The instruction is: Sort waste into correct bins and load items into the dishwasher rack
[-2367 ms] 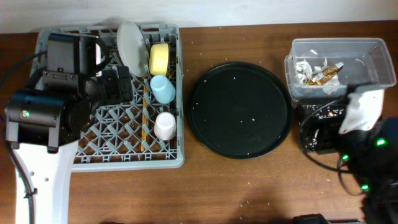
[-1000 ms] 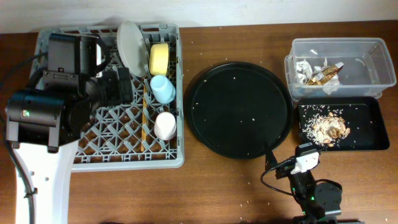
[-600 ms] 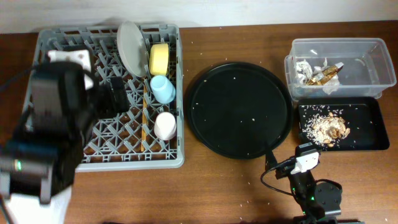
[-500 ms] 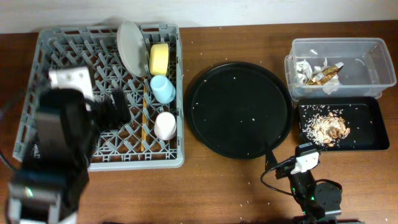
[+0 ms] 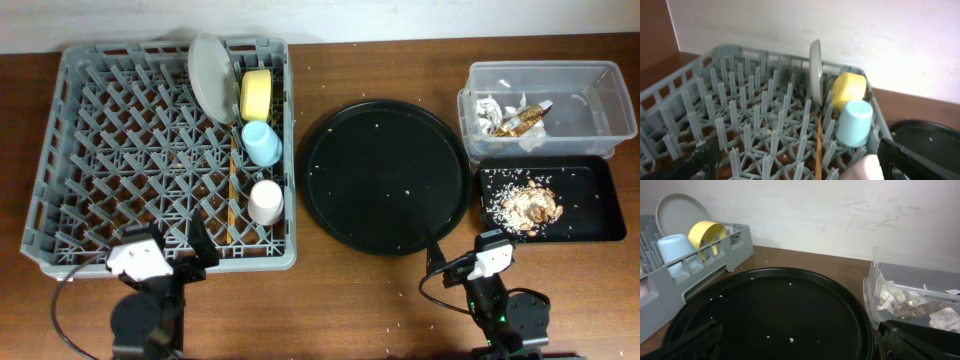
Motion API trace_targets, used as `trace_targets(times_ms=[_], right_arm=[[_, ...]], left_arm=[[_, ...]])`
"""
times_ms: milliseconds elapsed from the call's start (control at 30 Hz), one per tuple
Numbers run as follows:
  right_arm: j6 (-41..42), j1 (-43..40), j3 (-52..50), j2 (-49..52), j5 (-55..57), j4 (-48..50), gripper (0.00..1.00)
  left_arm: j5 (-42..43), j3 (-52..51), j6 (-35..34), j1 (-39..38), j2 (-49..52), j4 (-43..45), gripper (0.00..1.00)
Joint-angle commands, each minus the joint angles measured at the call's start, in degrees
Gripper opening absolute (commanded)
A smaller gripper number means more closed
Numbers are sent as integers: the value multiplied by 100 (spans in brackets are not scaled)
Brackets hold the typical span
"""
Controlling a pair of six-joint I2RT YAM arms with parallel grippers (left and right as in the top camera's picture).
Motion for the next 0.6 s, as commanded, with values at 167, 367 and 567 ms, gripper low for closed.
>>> trace_targets(times_ms=[167,367,567], right_arm=[[42,42,-28,-28,-55,-28,99],[42,42,-28,-28,-52,-28,98],[42,42,-28,-28,-52,-28,99]], left_arm=[[175,-1711,35,380,-1298,1054,99],[168,-1958,35,382,-1331,1134,99],[219,-1958,227,407,-1331,1088,99]])
